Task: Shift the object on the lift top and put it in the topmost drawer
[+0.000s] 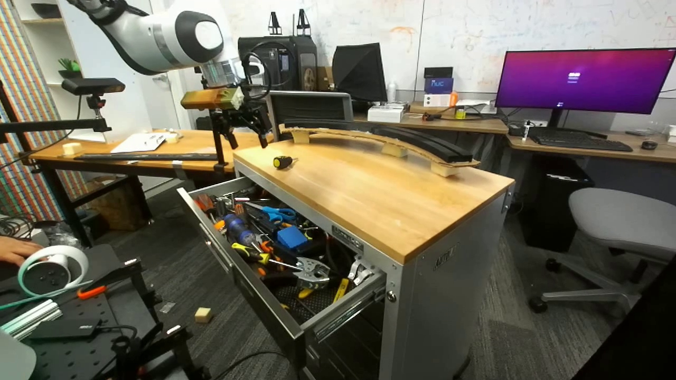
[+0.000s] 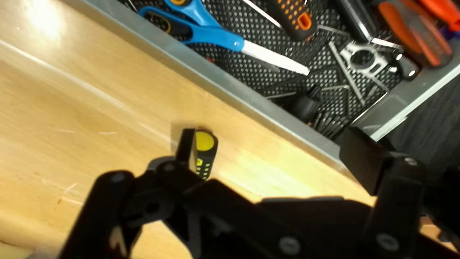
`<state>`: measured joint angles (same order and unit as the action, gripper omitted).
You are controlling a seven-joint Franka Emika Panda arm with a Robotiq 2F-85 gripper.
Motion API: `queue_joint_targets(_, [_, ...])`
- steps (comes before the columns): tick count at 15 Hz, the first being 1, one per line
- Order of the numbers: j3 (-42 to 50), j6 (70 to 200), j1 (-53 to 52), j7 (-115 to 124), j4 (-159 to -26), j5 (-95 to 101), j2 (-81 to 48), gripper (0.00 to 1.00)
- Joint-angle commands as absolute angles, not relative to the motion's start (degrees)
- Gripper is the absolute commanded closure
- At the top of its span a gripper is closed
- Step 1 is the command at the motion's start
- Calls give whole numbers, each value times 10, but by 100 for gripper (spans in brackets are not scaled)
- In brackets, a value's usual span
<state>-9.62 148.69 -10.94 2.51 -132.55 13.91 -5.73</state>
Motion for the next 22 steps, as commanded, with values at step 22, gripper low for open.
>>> queue_joint_targets(22, [44,1228,-242,320,-905,187,-391,0])
